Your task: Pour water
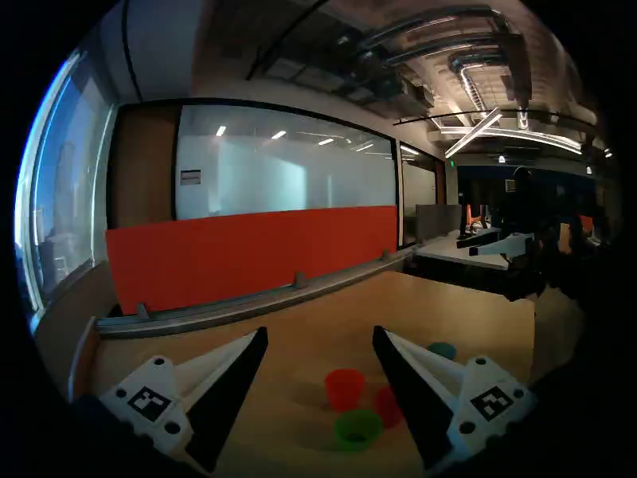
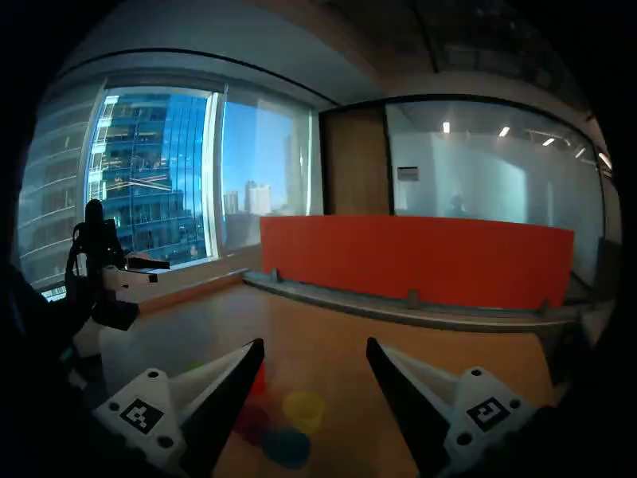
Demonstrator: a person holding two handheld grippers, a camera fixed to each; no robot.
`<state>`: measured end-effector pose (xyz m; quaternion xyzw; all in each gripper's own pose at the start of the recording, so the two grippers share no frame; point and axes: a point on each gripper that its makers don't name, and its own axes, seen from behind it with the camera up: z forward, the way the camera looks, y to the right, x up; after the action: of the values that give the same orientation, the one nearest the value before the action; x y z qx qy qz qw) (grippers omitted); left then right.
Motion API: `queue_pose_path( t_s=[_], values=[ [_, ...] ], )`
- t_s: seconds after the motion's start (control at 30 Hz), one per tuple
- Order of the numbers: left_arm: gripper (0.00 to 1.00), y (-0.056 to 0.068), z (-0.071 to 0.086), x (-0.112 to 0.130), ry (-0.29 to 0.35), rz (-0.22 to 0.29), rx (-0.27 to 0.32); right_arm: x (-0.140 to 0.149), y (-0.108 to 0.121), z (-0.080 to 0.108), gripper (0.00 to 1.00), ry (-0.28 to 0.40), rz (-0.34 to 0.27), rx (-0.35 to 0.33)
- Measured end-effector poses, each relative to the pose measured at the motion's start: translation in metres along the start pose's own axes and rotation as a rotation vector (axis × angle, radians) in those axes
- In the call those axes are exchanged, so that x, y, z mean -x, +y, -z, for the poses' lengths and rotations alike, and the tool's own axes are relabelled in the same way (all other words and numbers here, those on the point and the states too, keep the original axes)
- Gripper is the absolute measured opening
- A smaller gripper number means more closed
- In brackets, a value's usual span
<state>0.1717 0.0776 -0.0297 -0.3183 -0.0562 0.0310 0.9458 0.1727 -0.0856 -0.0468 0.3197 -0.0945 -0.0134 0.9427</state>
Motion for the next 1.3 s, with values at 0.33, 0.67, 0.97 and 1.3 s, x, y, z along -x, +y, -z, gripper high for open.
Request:
queue_pose_path(
  t_s=[0.33,0.67,0.97,1.3],
  values=[
    [0.98,0.012,-0.005,0.026,-0.074,-0.019,0.077,0.031,-0.01,0.0,0.99,-0.104,0.055,-0.06],
    [0.98,0.022,-0.012,0.067,-0.142,-0.026,0.135,0.084,-0.022,-0.002,0.99,-0.222,0.1,-0.119],
    [0.98,0.029,-0.017,0.111,-0.215,-0.012,0.178,0.123,-0.031,-0.006,0.99,-0.289,0.11,-0.16],
    [0.98,0.042,-0.015,0.148,-0.268,-0.023,0.237,0.168,-0.033,-0.009,0.99,-0.362,0.118,-0.174]
  ],
)
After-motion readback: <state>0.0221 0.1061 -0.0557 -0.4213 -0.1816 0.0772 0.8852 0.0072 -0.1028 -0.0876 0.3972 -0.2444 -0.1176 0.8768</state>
